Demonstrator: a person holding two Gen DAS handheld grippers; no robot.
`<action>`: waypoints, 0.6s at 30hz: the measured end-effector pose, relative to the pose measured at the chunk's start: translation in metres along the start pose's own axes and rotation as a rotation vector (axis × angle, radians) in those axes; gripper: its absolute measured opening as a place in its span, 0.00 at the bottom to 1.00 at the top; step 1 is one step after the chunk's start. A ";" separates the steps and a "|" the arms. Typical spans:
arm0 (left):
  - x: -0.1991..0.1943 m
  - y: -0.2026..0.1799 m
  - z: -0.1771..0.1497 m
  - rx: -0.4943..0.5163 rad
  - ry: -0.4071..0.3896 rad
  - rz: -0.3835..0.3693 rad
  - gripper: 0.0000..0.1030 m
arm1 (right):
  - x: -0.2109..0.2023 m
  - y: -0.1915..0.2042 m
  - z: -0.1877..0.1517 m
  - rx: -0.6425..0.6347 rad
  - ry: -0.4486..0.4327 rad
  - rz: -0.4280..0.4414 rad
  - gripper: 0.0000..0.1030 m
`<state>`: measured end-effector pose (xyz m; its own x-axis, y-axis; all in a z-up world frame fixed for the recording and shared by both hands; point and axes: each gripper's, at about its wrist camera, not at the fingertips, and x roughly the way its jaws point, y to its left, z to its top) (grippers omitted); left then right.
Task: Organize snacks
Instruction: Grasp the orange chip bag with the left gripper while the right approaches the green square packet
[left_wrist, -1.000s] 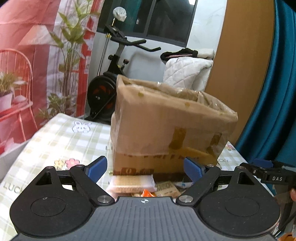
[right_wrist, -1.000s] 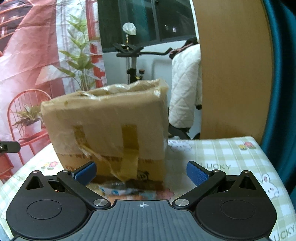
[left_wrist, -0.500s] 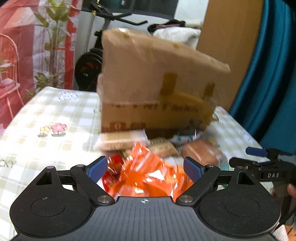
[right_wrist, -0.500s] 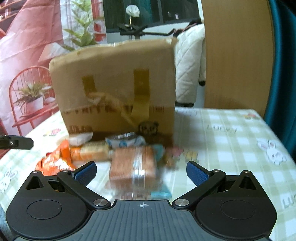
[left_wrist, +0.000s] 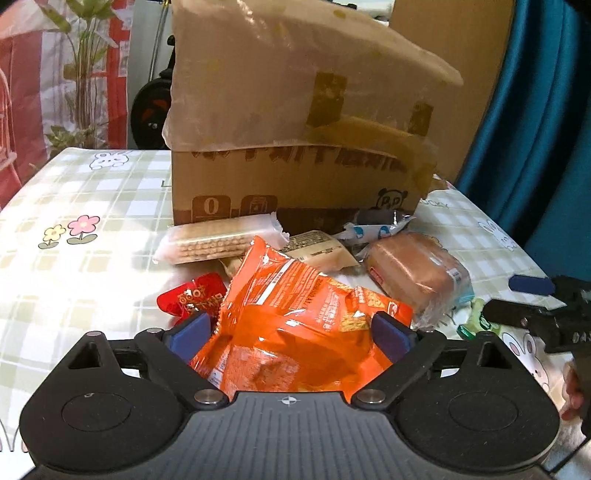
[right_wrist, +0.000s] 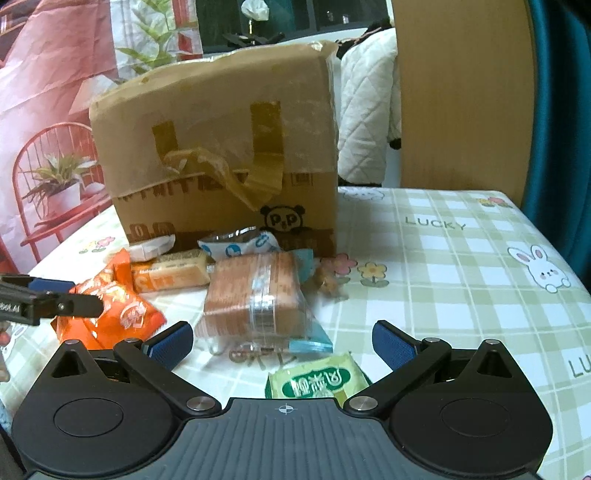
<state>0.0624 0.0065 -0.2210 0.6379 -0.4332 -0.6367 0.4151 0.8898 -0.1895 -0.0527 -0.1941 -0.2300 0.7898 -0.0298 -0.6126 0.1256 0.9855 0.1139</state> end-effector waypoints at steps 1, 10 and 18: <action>0.002 0.000 0.000 -0.004 -0.001 0.001 0.93 | 0.001 0.000 0.000 0.000 0.004 -0.003 0.99; 0.004 0.004 -0.006 -0.093 0.002 -0.023 0.83 | 0.007 -0.002 -0.014 -0.064 0.063 -0.032 0.99; -0.014 0.001 -0.011 -0.092 -0.062 -0.048 0.67 | 0.015 0.001 -0.021 -0.151 0.083 -0.057 0.97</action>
<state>0.0469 0.0153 -0.2211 0.6587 -0.4810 -0.5786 0.3869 0.8761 -0.2879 -0.0531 -0.1906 -0.2555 0.7308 -0.0783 -0.6781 0.0723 0.9967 -0.0372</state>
